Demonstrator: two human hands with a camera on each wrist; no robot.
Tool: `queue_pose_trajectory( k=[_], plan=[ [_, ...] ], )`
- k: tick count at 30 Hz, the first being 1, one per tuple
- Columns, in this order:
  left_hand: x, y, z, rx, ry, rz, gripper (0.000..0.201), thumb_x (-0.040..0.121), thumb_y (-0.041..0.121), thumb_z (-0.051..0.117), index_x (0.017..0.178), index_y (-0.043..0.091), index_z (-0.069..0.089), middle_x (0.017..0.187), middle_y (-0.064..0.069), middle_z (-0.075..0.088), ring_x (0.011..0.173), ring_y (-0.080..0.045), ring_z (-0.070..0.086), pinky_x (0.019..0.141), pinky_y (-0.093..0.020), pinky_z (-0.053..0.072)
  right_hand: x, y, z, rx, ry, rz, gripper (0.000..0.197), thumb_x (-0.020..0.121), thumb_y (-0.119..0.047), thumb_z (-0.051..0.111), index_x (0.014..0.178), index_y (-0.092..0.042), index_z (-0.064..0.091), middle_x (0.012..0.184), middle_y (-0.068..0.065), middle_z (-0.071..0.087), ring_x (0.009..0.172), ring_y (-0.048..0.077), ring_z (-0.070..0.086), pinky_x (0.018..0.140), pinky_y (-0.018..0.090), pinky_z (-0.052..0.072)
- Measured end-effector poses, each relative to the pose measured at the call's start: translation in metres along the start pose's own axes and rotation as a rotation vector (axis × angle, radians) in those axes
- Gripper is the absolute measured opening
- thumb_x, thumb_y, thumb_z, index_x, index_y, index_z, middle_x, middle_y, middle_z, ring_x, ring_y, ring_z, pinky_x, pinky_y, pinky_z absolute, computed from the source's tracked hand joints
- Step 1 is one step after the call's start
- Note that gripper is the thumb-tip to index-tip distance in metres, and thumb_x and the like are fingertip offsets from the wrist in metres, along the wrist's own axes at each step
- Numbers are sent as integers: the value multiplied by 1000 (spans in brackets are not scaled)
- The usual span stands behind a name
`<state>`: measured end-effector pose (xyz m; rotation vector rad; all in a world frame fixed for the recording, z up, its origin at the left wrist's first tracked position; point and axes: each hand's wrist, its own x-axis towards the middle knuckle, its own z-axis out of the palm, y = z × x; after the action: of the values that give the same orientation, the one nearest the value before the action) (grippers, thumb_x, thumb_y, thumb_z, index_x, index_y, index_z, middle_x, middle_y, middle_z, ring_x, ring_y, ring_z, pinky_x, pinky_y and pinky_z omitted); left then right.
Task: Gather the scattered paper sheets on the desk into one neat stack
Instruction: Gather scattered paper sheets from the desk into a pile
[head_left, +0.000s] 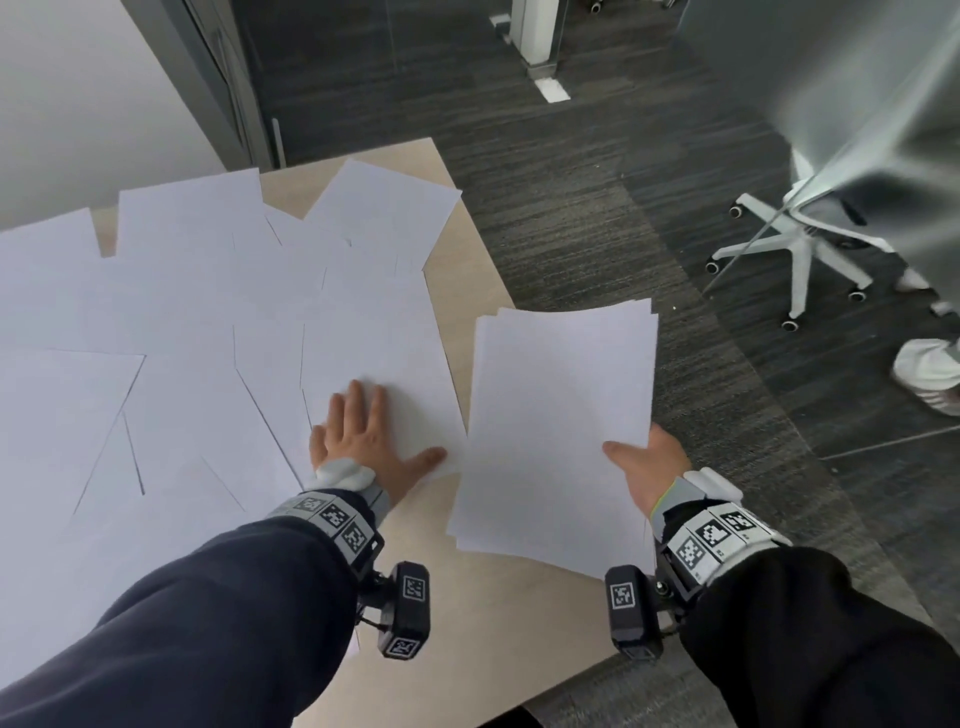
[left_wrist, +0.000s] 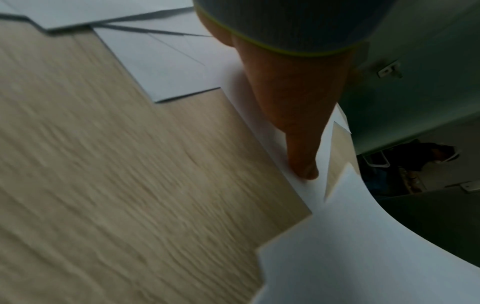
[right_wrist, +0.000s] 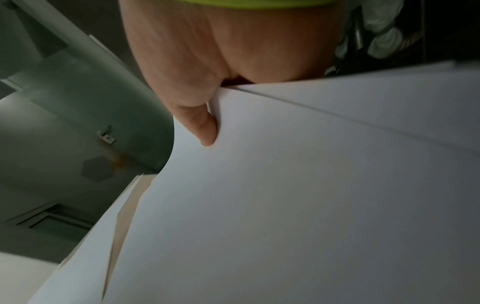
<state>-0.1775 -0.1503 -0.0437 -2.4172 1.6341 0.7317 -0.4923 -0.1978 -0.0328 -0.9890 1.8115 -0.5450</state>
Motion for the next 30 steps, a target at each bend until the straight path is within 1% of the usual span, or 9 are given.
queue_pose_trajectory(
  k=[5, 8, 11, 14, 18, 20, 23, 27, 30],
  plan=[
    [-2, -1, -2, 6, 14, 12, 116, 74, 91, 40, 158, 31, -13, 167, 6, -21, 154, -20, -17, 125, -49, 3, 4, 1, -14, 25, 45, -1, 26, 89, -9, 64, 114, -14, 64, 96, 3, 69, 89, 27, 65, 88, 38, 52],
    [-2, -5, -4, -10, 29, 30, 113, 75, 89, 44, 159, 32, -6, 168, 8, -15, 155, -20, -12, 125, -49, 6, 2, 1, -14, 31, 45, -15, 24, 89, -7, 62, 111, -18, 63, 86, -7, 66, 79, 17, 63, 79, 30, 46],
    [-1, -10, -8, -23, 46, 67, 103, 79, 84, 48, 159, 34, 6, 169, 10, -7, 156, -19, -4, 124, -50, 12, 0, 2, -13, 36, 49, -15, 25, 89, -7, 63, 112, -17, 63, 90, -3, 67, 83, 21, 63, 80, 30, 46],
    [1, -17, -14, -62, 73, 84, 89, 83, 77, 51, 156, 35, 21, 168, 12, 8, 155, -16, 7, 122, -49, 19, -3, 1, -13, 30, 38, -14, 23, 90, -8, 63, 111, -17, 63, 91, -3, 66, 86, 22, 63, 81, 31, 47],
    [-1, -22, -21, -178, 110, 70, 68, 87, 72, 49, 144, 35, 45, 153, 12, 44, 143, -16, 37, 115, -47, 33, -6, -1, -10, 36, 11, -19, 23, 89, -11, 64, 111, -18, 63, 93, -2, 68, 88, 23, 65, 84, 36, 51],
    [-12, -17, -25, -263, 122, 92, 64, 90, 70, 49, 144, 34, 49, 150, 11, 50, 142, -15, 41, 116, -46, 34, -8, -2, -6, 32, -2, -13, 21, 89, -13, 65, 109, -18, 63, 94, -2, 68, 91, 25, 66, 89, 40, 53],
    [-38, 0, -33, -348, 105, 161, 60, 95, 62, 52, 146, 32, 49, 154, 11, 45, 147, -13, 33, 122, -40, 25, -14, -5, 7, 49, -48, -9, 23, 89, -12, 62, 111, -18, 64, 96, -1, 70, 92, 25, 67, 93, 45, 53],
    [-55, 21, -22, -335, 21, 330, 70, 87, 76, 45, 147, 41, 44, 158, 21, 33, 151, -5, 21, 125, -40, 18, -24, -7, 27, 120, -112, 35, 26, 90, -11, 57, 113, -21, 64, 99, 2, 72, 93, 27, 68, 92, 46, 54],
    [-56, 31, 0, -142, -89, 440, 71, 89, 78, 39, 152, 47, 31, 165, 22, 13, 154, -7, 2, 123, -42, 5, -34, -12, 39, 142, -121, 71, 35, 96, -34, 52, 125, -16, 60, 114, 4, 68, 105, 30, 64, 99, 45, 49]
  ],
)
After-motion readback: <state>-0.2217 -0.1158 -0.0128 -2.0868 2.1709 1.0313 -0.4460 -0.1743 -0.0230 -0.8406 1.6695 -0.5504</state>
